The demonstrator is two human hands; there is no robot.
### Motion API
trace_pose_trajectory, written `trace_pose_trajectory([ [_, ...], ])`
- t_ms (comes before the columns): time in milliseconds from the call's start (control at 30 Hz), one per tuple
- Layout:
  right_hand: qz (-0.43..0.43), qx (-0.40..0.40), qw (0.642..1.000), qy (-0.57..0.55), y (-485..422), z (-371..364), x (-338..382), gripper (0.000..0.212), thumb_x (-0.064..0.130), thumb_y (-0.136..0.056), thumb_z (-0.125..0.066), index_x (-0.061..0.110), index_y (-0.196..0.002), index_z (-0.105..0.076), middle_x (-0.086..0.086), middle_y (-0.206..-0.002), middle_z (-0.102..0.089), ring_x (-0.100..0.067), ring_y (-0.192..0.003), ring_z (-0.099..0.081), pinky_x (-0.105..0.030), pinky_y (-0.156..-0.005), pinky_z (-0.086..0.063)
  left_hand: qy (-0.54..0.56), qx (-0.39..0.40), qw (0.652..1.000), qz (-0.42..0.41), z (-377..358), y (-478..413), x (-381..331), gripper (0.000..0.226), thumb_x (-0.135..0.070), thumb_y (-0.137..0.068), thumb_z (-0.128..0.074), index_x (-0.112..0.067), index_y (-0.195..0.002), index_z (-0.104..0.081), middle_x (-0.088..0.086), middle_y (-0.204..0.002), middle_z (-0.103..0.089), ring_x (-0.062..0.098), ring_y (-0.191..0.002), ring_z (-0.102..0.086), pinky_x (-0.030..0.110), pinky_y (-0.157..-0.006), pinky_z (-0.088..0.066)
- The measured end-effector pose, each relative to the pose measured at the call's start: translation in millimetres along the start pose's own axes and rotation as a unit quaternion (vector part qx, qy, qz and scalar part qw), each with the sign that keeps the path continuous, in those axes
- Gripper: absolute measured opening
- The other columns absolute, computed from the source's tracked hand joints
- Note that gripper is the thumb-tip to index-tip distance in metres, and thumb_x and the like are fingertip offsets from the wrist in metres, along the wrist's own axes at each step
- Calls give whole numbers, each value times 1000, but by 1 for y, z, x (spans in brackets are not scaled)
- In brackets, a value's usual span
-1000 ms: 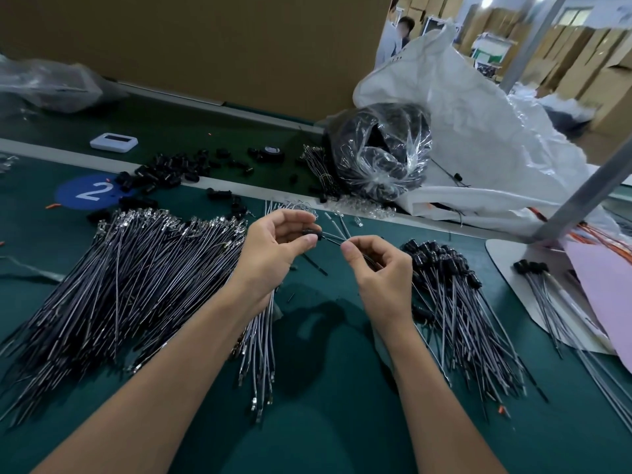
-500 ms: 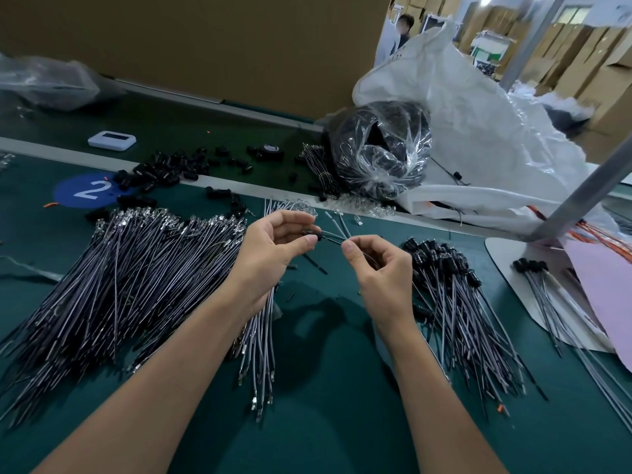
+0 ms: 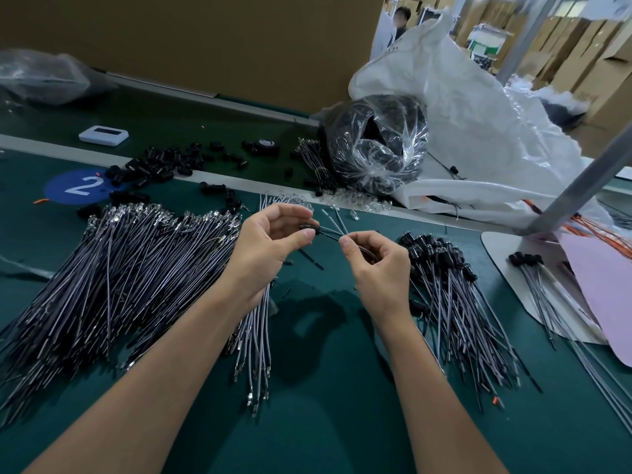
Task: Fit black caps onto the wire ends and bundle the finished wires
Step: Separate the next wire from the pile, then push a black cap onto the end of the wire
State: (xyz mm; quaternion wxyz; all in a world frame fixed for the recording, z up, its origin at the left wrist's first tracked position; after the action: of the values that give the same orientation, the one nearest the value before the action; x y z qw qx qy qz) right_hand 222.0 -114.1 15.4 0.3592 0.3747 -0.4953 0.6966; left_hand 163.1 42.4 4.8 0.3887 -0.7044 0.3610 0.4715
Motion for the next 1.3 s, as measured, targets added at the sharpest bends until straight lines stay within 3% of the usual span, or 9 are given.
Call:
trace_pose_trajectory([
  [133, 0, 27, 999, -33, 2, -2, 2, 18, 11, -88, -70, 22, -74, -69, 17, -62, -63, 3, -59, -54, -11, -61, -43, 3, -5, 1000, -2, 2, 0, 0, 25, 7, -82, -68, -13, -97, -67, -2, -88, -75, 8, -88, -69, 22, -82, -55],
  [567, 13, -3, 1000, -12, 0, 0, 2, 15, 13, -87, -71, 22, -75, -69, 16, -62, -63, 3, -58, -54, -12, -59, -42, -20, 14, 1000, 16, -3, 2, 3, 22, 3, -82, -71, -13, -97, -68, 1, -90, -76, 12, -88, -69, 23, -81, -55],
  [767, 25, -3, 1000, 14, 0, -1, 1, 21, 13, -86, -72, 28, -72, -67, 14, -62, -65, 2, -58, -56, -12, -60, -45, -3, -22, 1000, 19, -1, 4, 1, 12, -7, -79, -75, -12, -89, -71, 4, -82, -75, 13, -74, -69, 21, -72, -55],
  [867, 14, 5, 1000, 3, -1, -1, 0, 21, 14, -86, -72, 28, -72, -68, 13, -62, -65, 0, -59, -56, -14, -61, -45, 9, -24, 999, 22, -1, 5, 0, 20, -14, -70, -78, -11, -89, -73, 5, -84, -76, 14, -76, -70, 21, -71, -56],
  [1033, -9, 9, 1000, -29, 0, 0, 0, 15, 12, -87, -71, 20, -74, -71, 18, -60, -62, 4, -56, -51, -12, -57, -41, 3, -20, 999, 25, -2, 6, -1, 26, 4, -75, -75, -14, -93, -74, 4, -90, -77, 14, -84, -72, 22, -80, -57],
  [1167, -19, 9, 998, -54, 0, 1, 1, 10, 12, -88, -71, 12, -78, -72, 15, -63, -62, 2, -58, -51, -12, -60, -42, 3, -21, 999, 26, -2, 6, -2, 27, 5, -77, -73, -17, -92, -75, 5, -89, -76, 16, -81, -71, 26, -84, -57],
  [1300, -30, 16, 999, -33, 0, -2, -1, 12, 13, -87, -72, 16, -75, -72, 14, -61, -62, 2, -57, -52, -13, -59, -42, 18, -16, 999, 25, -2, 7, -3, 27, 5, -78, -72, -17, -92, -76, 5, -90, -76, 16, -81, -71, 24, -81, -57],
])
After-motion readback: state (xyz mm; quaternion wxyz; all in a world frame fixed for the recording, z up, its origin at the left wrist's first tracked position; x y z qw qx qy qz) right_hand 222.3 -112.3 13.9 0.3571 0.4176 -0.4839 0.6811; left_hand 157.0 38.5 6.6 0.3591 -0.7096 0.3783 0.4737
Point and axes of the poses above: each hand's wrist, its own y-axis away from the middle knuckle, its own z-axis out of the back of the hand, x = y × z, the point moved 5 cm from there along -y, towards the middle knuckle
